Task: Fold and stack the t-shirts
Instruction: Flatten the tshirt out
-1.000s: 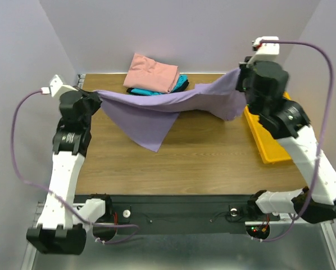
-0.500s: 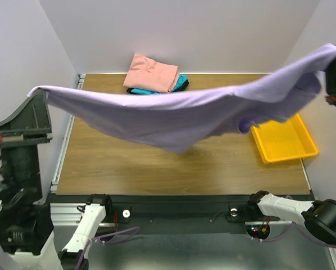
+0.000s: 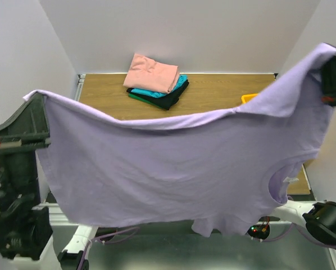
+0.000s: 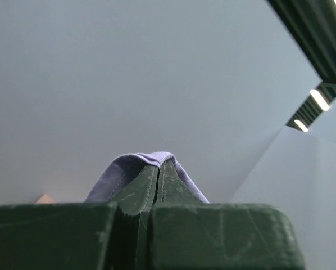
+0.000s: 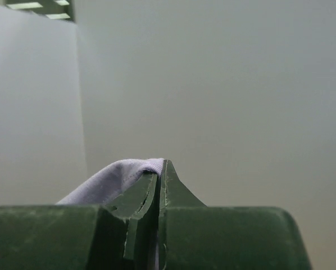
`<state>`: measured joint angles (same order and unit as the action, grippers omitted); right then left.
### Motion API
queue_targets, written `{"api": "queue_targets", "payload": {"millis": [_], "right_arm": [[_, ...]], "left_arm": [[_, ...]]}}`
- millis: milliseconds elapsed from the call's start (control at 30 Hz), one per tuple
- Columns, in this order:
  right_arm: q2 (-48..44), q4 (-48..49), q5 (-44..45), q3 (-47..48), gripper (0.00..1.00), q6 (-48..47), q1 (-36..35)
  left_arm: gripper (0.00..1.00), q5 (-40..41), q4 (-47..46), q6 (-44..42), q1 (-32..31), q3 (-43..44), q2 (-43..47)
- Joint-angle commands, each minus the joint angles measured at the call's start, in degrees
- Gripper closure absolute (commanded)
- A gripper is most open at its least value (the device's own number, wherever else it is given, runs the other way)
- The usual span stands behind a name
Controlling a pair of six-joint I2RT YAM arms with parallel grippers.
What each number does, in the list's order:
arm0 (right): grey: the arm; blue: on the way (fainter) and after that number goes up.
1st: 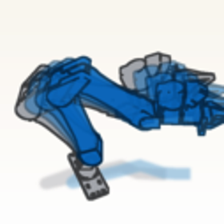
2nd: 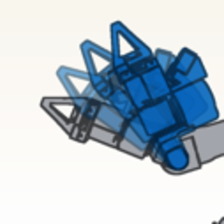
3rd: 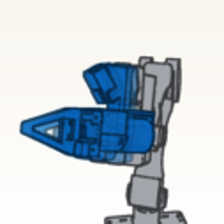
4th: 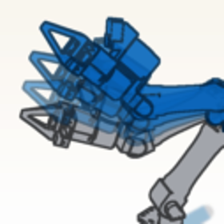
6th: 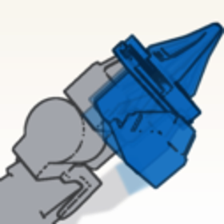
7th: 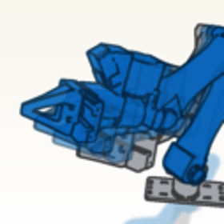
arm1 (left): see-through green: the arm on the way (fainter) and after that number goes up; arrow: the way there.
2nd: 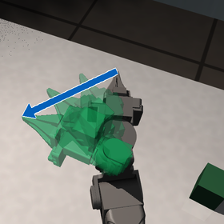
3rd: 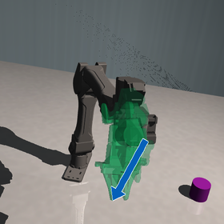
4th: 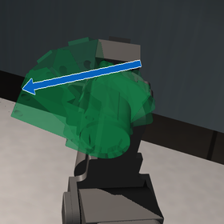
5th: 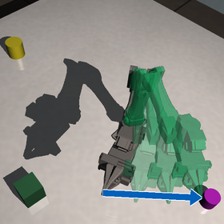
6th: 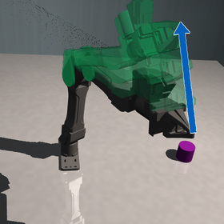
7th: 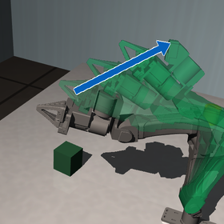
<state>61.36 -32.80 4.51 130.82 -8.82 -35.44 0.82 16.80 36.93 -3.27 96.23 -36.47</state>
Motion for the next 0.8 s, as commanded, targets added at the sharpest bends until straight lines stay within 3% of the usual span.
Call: {"api": "queue_targets", "payload": {"millis": [0, 167, 333, 500, 667, 767], "right_arm": [[4.0, 5.8, 16.0, -11.5, 0.99, -4.0, -0.2], [9.7, 17.2, 36.0, -33.1, 0.99, -8.0, -0.1], [17.2, 23.0, 34.1, -46.2, 1.00, -3.3, 3.5], [29.3, 27.8, 30.5, -52.2, 0.99, 0.8, 7.6], [42.2, 29.5, 30.5, -43.6, 1.00, -2.3, 10.0], [48.0, 29.5, 30.3, -39.8, 0.99, -4.1, 10.6]], "left_arm": [[1.00, 6.3, -2.0, -0.5, 0.3, -8.6, -6.7], [1.00, 13.2, -7.7, 2.6, 0.3, -26.2, -17.5], [1.00, 14.1, -18.2, 2.4, 0.5, -37.5, -30.9], [1.00, 11.5, -25.8, 0.1, 2.1, -35.8, -52.1], [1.00, 7.0, -25.0, -1.2, 2.7, -24.4, -69.9], [1.00, 5.3, -24.8, -1.2, 2.7, -21.3, -73.6]]}}
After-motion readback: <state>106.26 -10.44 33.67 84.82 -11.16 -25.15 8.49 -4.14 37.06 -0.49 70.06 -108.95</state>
